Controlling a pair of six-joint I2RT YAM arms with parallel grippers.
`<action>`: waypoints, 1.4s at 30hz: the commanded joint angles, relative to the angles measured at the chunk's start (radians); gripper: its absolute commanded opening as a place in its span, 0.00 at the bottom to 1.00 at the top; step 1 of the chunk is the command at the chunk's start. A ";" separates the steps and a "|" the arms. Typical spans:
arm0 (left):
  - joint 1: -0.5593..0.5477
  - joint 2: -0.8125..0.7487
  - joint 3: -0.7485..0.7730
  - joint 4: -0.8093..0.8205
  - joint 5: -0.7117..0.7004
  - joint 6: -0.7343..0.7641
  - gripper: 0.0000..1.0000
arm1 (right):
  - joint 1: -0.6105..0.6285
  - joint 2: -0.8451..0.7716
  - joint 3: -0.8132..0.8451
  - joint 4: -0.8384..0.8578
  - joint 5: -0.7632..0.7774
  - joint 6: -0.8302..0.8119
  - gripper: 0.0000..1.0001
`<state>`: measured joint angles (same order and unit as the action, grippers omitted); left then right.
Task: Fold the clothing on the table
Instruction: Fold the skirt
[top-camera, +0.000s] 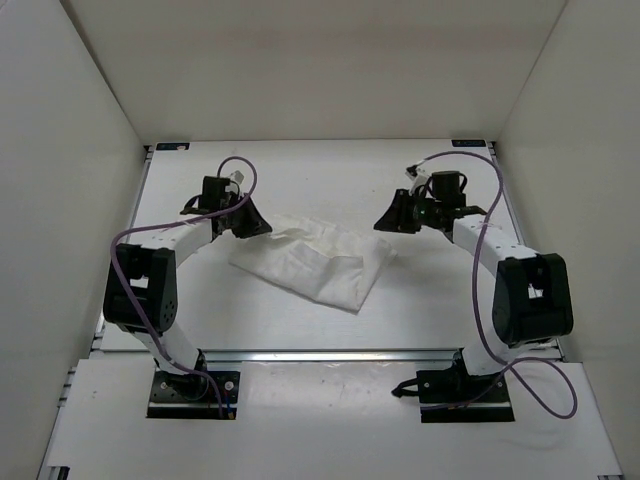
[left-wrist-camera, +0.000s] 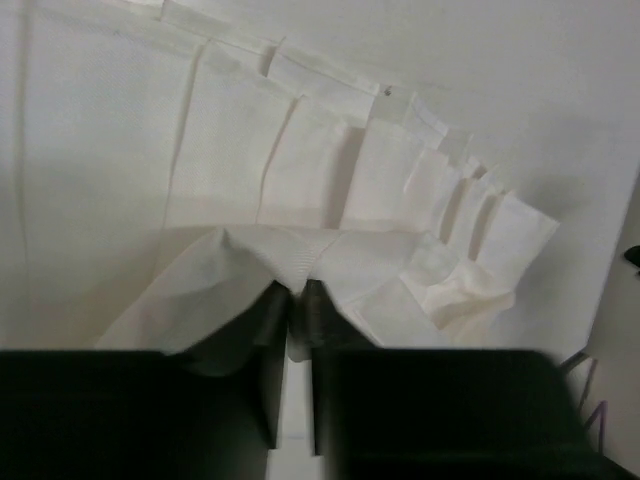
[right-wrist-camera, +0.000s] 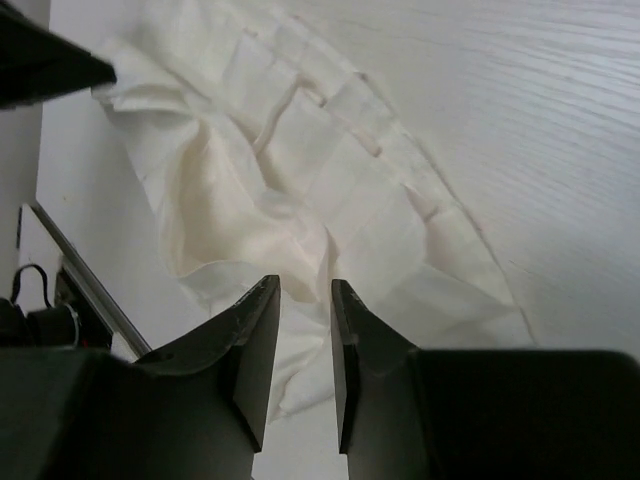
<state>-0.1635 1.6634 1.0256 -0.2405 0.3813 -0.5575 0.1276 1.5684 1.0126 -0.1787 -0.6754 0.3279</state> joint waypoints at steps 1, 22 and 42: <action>0.018 -0.013 -0.013 0.111 0.063 -0.047 0.32 | 0.050 0.030 0.015 0.064 -0.026 -0.112 0.25; 0.071 -0.011 -0.052 0.290 0.194 -0.039 0.60 | 0.192 0.113 -0.097 0.096 0.037 -0.145 0.37; -0.086 0.286 0.358 -0.092 -0.073 0.427 0.60 | 0.196 0.171 -0.086 0.134 -0.024 -0.121 0.00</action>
<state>-0.2348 1.9732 1.3808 -0.2905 0.3630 -0.2058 0.3195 1.7325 0.9161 -0.0917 -0.6804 0.2100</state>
